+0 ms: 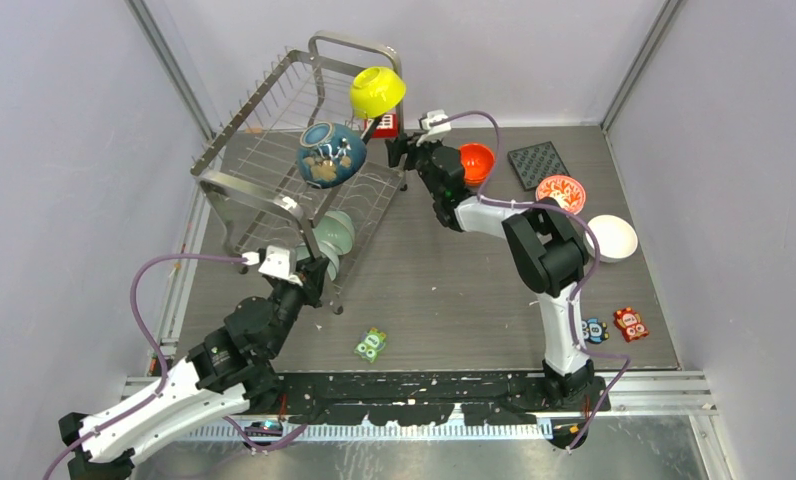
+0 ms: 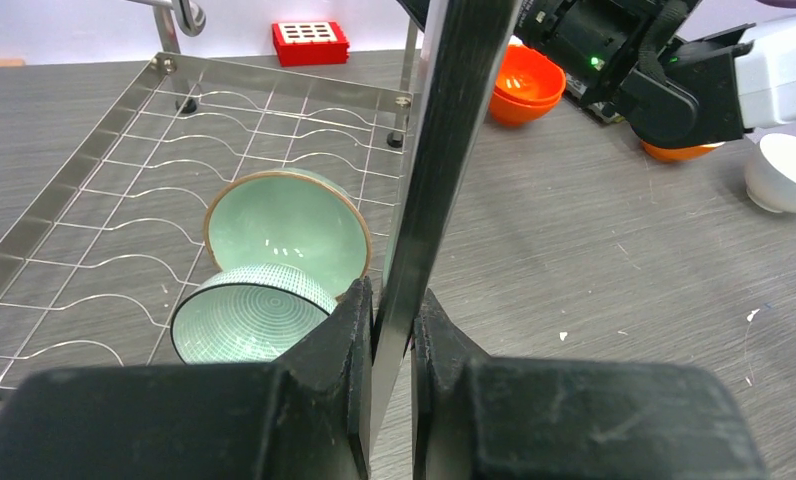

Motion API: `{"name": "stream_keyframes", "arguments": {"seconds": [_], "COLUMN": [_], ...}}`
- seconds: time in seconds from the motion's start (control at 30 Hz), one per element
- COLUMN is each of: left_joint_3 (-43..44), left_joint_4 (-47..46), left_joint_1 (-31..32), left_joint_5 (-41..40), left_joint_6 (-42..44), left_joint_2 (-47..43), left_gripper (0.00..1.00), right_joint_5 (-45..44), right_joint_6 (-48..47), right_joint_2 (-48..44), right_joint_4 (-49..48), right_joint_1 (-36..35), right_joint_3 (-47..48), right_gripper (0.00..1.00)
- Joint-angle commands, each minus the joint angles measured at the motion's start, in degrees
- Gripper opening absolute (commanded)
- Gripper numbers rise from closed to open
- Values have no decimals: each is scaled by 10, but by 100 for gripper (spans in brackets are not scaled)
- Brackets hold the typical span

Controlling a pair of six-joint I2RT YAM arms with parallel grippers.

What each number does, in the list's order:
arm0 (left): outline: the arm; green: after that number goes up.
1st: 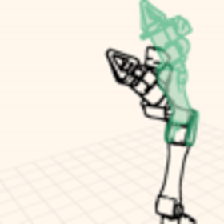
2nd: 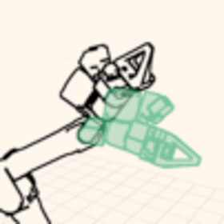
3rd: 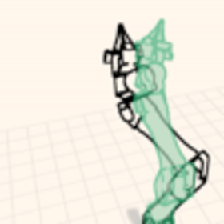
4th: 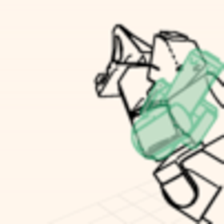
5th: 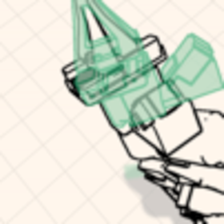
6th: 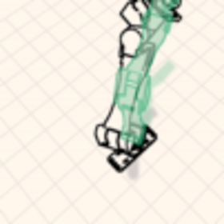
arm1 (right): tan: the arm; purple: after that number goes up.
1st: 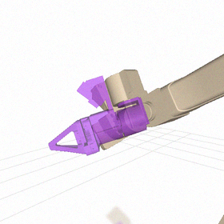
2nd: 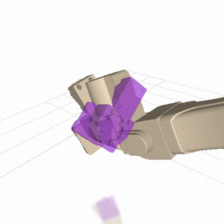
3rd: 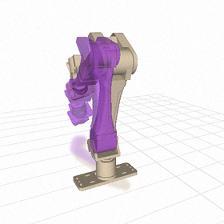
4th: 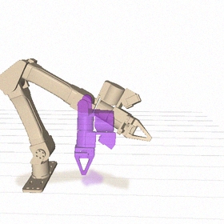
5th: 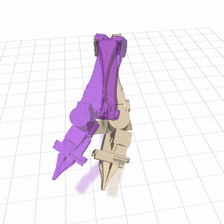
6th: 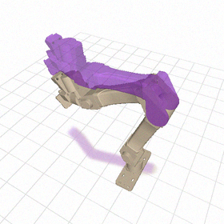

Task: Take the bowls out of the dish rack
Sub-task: Adjust the dish rack at the center of the board.

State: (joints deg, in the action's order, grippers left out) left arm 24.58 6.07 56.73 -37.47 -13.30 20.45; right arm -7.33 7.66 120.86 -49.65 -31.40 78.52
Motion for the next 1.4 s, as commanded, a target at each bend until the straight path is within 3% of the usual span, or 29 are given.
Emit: {"name": "stream_keyframes", "arguments": {"seconds": [0.0, 0.13, 0.43, 0.57, 1.1, 1.37], "left_joint_3": [2, 5, 6, 7, 8, 23], "left_joint_4": [99, 102, 107, 107, 57, 57], "left_joint_1": [-2, -2, -2, -2, -4, -8], "left_joint_5": [-25, -26, -34, -45, -147, -146], "left_joint_6": [-82, -81, -84, -86, -51, -101], "left_joint_2": [-5, -7, -7, -1, 50, 91], "left_gripper": [0, 0, 0, 0, 0, 0], "right_joint_5": [-5, -12, -14, -25, -89, -117], "right_joint_6": [-23, -31, -31, -34, -43, -34], "right_joint_2": [17, 35, 26, 6, -142, -212], "right_joint_4": [-33, -16, -30, -33, -46, -33], "right_joint_1": [4, 4, 4, 3, -16, -47], "right_joint_3": [59, 92, 65, 36, -168, -245], "right_gripper": [74, 67, 29, 19, 13, 13]}}
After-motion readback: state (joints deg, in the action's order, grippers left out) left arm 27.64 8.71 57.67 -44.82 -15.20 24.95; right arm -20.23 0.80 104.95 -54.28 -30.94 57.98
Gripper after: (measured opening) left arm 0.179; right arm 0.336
